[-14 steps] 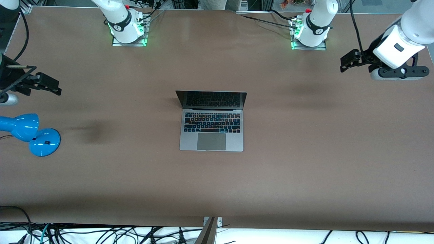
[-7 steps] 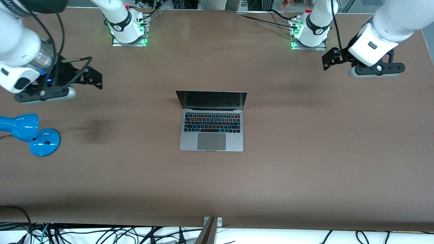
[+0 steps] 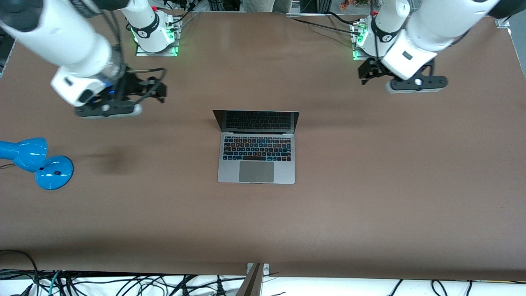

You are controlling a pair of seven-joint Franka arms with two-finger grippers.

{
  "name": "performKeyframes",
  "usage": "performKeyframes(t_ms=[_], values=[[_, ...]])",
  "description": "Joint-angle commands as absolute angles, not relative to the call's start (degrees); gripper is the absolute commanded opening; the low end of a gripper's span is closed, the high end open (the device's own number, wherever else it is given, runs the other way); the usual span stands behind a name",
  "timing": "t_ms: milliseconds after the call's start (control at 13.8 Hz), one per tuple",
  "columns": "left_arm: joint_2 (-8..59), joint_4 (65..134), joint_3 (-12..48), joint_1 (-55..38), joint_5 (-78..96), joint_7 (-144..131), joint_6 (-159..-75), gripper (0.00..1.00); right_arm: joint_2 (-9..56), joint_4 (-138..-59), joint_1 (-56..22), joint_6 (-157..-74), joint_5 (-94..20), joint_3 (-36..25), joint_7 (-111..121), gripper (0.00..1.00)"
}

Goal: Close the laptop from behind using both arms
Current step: 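Move both grippers toward the laptop screen from behind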

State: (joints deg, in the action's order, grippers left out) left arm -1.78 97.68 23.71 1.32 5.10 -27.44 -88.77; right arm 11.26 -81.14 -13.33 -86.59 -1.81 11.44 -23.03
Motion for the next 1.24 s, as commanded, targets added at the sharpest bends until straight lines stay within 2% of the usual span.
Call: performKeyframes(t_ms=[0,291,436,509,726,799,872,1090,1162], values=[[0.4,97.1,27.7,1.8,6.5,-32.0,-91.0,1.0,12.7,-81.4,-14.0,-87.6,-2.2,14.3,-28.6,1.0],[2.9,97.2,33.5,1.8,7.6,-39.2,-93.2,1.0,14.7,-82.0,-14.2,-89.1,-2.4,17.0,-31.7,0.92],[3.7,97.5,35.7,1.7,8.3,-43.1,-95.1,0.97,15.6,-82.1,-15.3,-89.1,-2.5,17.3,-32.7,0.76],[4.1,97.6,36.6,1.7,8.9,-44.5,-96.1,0.96,16.2,-82.1,-15.7,-89.1,-2.6,17.5,-34.0,0.63],[5.0,97.9,39.9,1.7,8.9,-49.8,-97.5,0.82,18.1,-82.4,-17.4,-89.3,-2.7,19.8,-41.5,0.37],[5.2,98.1,40.9,1.7,8.9,-51.2,-98.3,0.74,18.9,-82.4,-17.8,-89.7,-2.7,20.1,-42.4,0.3],[5.2,99.0,41.9,1.7,8.9,-52.5,-99.7,0.61,19.3,-82.8,-17.8,-90.1,-2.7,20.6,-42.5,0.24],[5.1,102.3,45.0,1.7,8.8,-58.5,-104.0,0.06,19.9,-85.0,-17.8,-92.9,-2.8,21.5,-42.7,0.15],[5.1,103.9,46.0,1.7,8.8,-60.4,-106.3,0.0,20.0,-85.4,-17.8,-93.5,-3.8,22.1,-42.7,0.11]])
